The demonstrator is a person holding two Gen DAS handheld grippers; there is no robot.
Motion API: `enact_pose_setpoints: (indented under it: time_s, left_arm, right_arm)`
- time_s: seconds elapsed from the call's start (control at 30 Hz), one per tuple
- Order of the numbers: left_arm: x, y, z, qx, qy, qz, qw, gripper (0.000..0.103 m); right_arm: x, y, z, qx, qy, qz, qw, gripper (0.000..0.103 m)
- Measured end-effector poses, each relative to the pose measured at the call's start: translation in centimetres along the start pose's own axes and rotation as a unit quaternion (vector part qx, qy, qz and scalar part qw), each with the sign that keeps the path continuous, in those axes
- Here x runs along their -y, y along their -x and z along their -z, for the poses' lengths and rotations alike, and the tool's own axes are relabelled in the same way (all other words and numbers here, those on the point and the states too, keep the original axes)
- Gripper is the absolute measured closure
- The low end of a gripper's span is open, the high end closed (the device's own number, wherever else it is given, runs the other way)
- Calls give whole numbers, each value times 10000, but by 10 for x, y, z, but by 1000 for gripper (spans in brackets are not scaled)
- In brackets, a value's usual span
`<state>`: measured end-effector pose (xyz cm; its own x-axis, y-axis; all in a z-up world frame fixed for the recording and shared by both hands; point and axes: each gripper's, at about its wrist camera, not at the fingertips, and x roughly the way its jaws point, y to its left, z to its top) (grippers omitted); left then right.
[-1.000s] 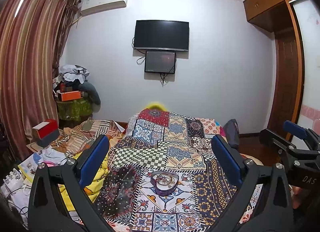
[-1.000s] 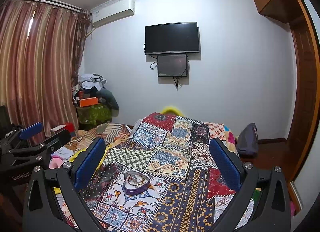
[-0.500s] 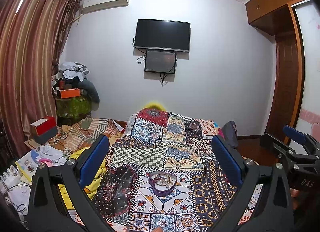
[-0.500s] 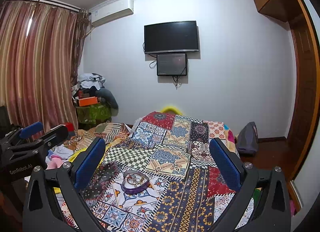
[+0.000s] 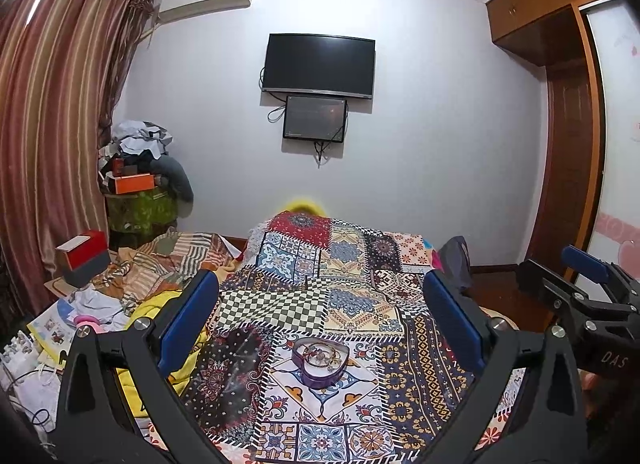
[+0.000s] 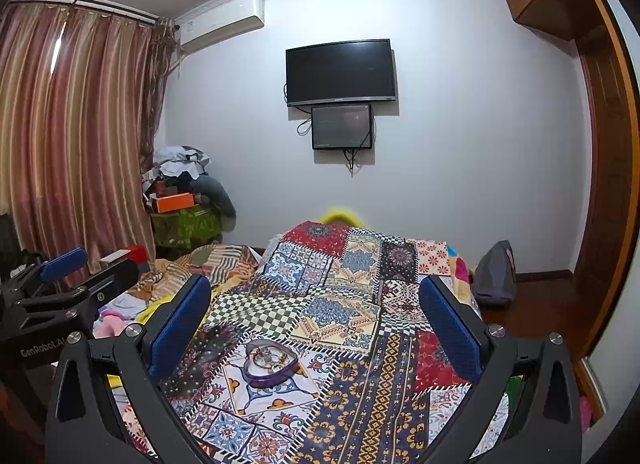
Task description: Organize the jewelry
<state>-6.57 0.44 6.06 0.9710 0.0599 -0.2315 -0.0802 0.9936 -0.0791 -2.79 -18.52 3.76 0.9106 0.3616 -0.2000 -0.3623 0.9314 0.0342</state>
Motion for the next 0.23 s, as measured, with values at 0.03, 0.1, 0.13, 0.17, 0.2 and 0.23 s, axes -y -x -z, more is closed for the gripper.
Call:
enact_pose_setpoints:
  time_s: [0.03,0.1,0.13,0.17,0.2,0.23]
  left_arm:
    - [0,1,0,1,-6,6,10000,1]
    - [1,0,0,2,-24,17,10000,1]
    - [2,0,0,0,-34,29,10000,1]
    - [2,0,0,-2,-42,32,10000,1]
    - [2,0,0,-3,-47,29,10000,1]
    - [1,0,0,-6,-52,24,10000,1]
  right_arm:
    - [0,0,0,1,-3,1,10000,0]
    - [0,0,0,-1,-9,-1,10000,0]
    - [0,0,0,-7,-19,-3,10000,0]
    - [0,0,0,-15,-27,-5,10000,0]
    - [0,-1,1,-20,-33,-8,10000,0]
    - [0,-1,1,-27,-35,-12,10000,0]
